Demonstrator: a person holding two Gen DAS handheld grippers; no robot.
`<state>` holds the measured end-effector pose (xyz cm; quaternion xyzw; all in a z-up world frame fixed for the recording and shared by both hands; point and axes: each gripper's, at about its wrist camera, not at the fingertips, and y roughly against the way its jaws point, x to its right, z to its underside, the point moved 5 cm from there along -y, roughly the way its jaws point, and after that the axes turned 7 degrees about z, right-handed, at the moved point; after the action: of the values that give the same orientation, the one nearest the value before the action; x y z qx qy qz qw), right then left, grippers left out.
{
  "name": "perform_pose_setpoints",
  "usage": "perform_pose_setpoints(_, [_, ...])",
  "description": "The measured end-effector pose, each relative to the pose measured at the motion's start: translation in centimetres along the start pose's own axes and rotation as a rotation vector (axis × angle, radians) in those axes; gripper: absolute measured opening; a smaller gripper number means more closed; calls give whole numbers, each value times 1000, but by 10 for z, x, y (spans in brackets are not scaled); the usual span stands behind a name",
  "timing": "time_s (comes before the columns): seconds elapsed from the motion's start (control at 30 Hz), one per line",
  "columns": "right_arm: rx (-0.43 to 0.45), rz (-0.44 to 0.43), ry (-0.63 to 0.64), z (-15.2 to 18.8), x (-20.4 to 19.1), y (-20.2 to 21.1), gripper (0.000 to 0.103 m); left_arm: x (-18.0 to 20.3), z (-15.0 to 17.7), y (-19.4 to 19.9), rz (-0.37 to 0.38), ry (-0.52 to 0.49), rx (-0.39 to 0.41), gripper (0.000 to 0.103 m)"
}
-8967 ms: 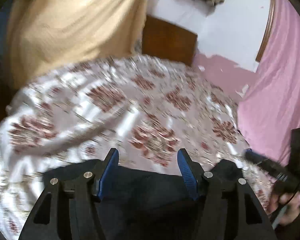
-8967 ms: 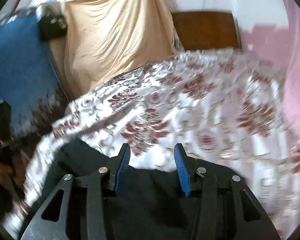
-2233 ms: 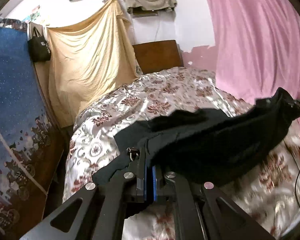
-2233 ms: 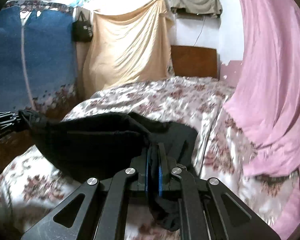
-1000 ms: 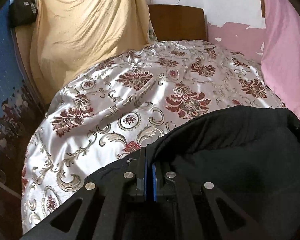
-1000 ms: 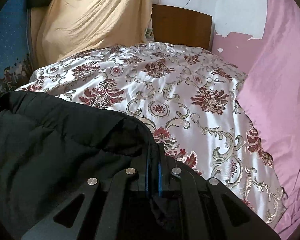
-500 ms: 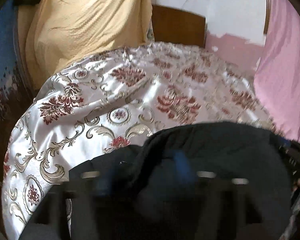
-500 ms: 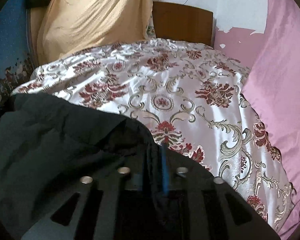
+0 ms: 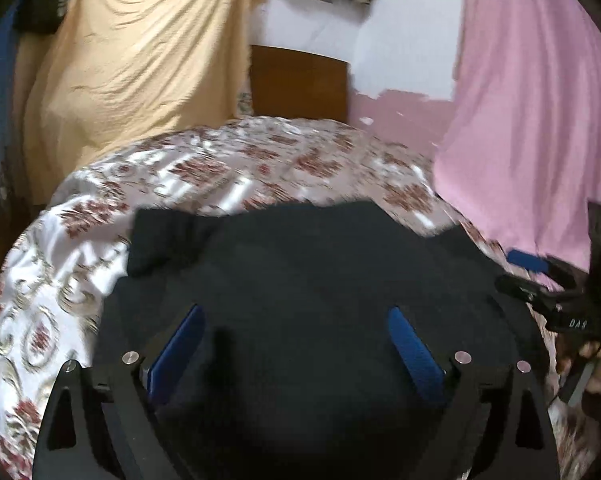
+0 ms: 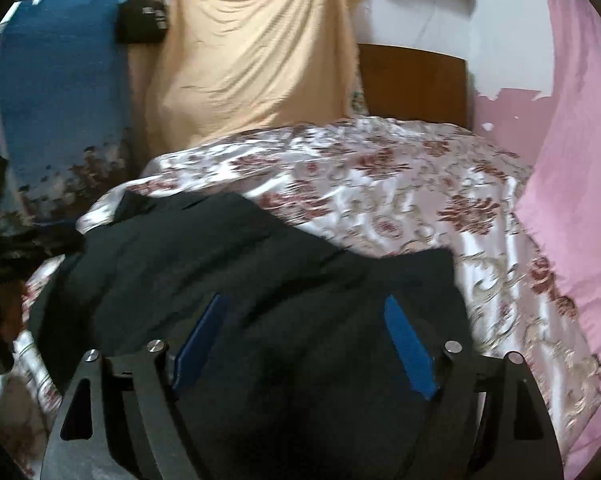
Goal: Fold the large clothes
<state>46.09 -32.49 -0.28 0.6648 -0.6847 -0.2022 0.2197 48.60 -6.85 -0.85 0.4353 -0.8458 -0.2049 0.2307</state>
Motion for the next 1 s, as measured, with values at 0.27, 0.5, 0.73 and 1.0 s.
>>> perform_pose_setpoints(0.27, [0, -17, 106, 34, -37, -17, 86, 18, 14, -29, -41, -58, -32, 99])
perform_pose_setpoints(0.5, [-22, 79, 89, -7, -19, -57, 86, -21, -18, -58, -170, 26, -55, 103])
perform_pose_setpoints(0.73, [-155, 103, -116, -8, 44, -117, 86, -91, -21, -79, -193, 196, -92, 103])
perform_pose_setpoints(1.0, [-195, -5, -258, 16, 57, -153, 89, -120, -5, -95, -112, 321, -53, 103])
